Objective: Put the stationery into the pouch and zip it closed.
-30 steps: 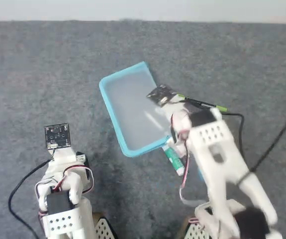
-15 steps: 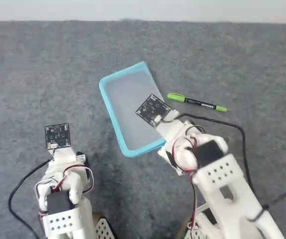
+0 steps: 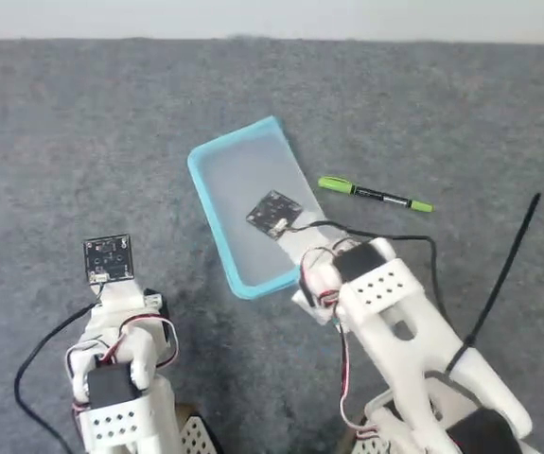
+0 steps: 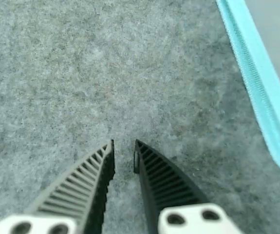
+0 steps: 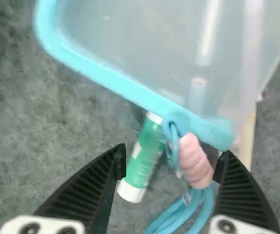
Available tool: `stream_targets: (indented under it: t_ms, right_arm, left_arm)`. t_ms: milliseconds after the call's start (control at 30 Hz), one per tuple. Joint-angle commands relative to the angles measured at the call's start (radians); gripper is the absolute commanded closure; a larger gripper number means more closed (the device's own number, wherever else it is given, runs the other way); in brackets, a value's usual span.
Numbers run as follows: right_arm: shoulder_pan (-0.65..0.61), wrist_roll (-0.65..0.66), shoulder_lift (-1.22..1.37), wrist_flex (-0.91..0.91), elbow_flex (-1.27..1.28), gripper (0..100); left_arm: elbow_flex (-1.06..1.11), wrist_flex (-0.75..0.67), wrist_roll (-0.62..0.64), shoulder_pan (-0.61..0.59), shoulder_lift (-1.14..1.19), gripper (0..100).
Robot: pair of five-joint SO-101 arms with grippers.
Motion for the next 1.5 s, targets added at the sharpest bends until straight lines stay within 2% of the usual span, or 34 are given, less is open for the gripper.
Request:
stream_targets:
  t_ms: [0, 133, 333, 467, 567, 733, 833, 1100, 1467]
  right_arm:
    - [-0.081, -0.052, -0.107, -0.059, -0.054, 71.0]
    - [-0.054, -0.11, -0.157, -0.068, -0.049, 71.8]
    - [0.038, -0.147, -0.159, -0.07, -0.04, 84.4]
    - [0.05, -0.143, -0.148, -0.068, -0.005, 87.2]
    - [0.074, -0.135, -0.108, -0.067, 0.031, 87.2]
    - [0.061, -0.012, -0.024, -0.059, 0.054, 87.0]
    - [0.022, 0.0, -0.002, -0.101, 0.058, 85.7]
    - [0.019, 0.002, 0.005, -0.145, 0.054, 74.2]
    - [0.021, 0.048, 0.12, -0.147, 0.069, 73.5]
  left_arm:
    - [-0.008, 0.005, -0.006, 0.005, -0.02, 94]
    - [-0.008, 0.005, -0.006, 0.005, -0.02, 94]
    - [-0.008, 0.005, -0.006, 0.005, -0.02, 94]
    - [-0.008, 0.005, -0.006, 0.005, -0.02, 94]
    - [-0.008, 0.005, -0.006, 0.005, -0.02, 94]
    - [-0.008, 0.005, -0.006, 0.005, -0.02, 94]
    - [-0.008, 0.005, -0.006, 0.005, -0.02, 94]
    - [-0.008, 0.005, -0.006, 0.005, -0.02, 94]
    - [-0.008, 0.005, -0.006, 0.005, -0.02, 94]
